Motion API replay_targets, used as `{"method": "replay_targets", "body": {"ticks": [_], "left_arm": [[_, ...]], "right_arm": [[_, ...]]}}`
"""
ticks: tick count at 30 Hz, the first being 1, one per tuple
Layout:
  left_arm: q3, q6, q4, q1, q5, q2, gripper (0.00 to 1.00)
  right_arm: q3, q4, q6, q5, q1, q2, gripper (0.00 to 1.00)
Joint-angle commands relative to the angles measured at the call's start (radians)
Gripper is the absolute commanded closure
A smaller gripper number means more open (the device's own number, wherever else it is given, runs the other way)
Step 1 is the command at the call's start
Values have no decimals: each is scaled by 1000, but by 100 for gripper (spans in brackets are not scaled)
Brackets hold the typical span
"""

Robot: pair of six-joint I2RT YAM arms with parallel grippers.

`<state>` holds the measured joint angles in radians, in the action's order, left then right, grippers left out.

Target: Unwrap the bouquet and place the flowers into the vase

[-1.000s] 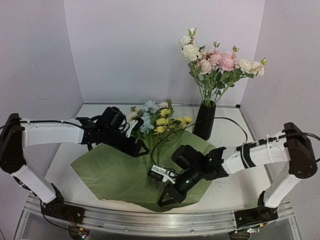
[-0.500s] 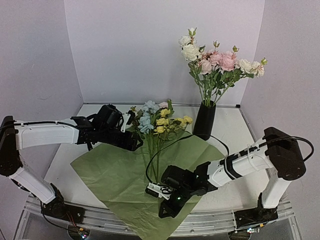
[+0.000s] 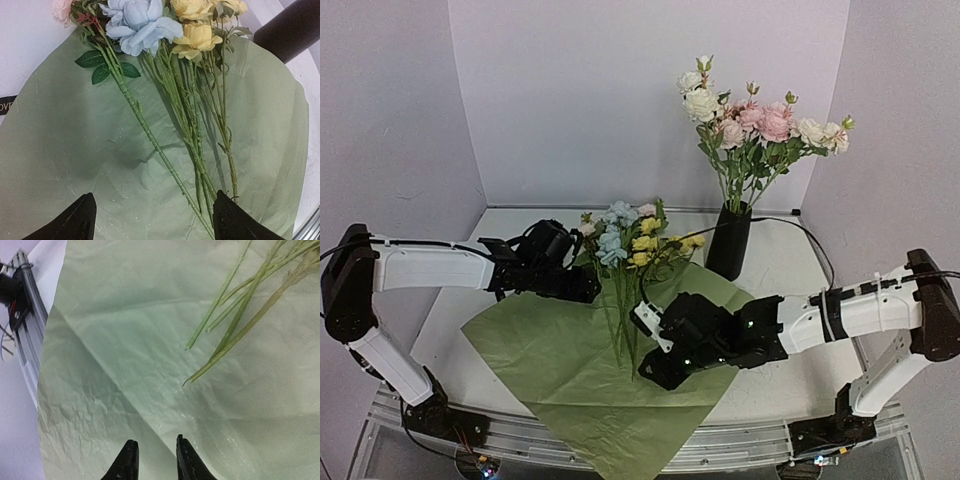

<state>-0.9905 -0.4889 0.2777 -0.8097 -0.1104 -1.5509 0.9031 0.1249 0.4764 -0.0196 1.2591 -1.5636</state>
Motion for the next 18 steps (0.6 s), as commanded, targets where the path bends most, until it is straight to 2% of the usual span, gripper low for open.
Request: {"method": "replay_targets", "body": {"ticks": [1,6,11,13,15,18], "left_arm": [[-28,-88,-106,3,-63,-18,18],[-23,-138,-184,-33,-35,-35,20],[-63,-171,-219,-95,-13,-115,32],[-89,-164,-225,-117,-7,-160,34],[-116,-157,-228,-131,7,-196,37],[-163,-154,-230,-138,34,-261,43]], "right_arm": [[68,-46,63,-195,-71,14,70],[63,-48,139,-319,-140,56,68],[-2,-48,224,-475,-166,155,67],[-43,-48,269,-534,-175,211,61],[-73,-50,300,-566,-179,252,57],[-104,-50,311,-594,-182,300,57]]}}
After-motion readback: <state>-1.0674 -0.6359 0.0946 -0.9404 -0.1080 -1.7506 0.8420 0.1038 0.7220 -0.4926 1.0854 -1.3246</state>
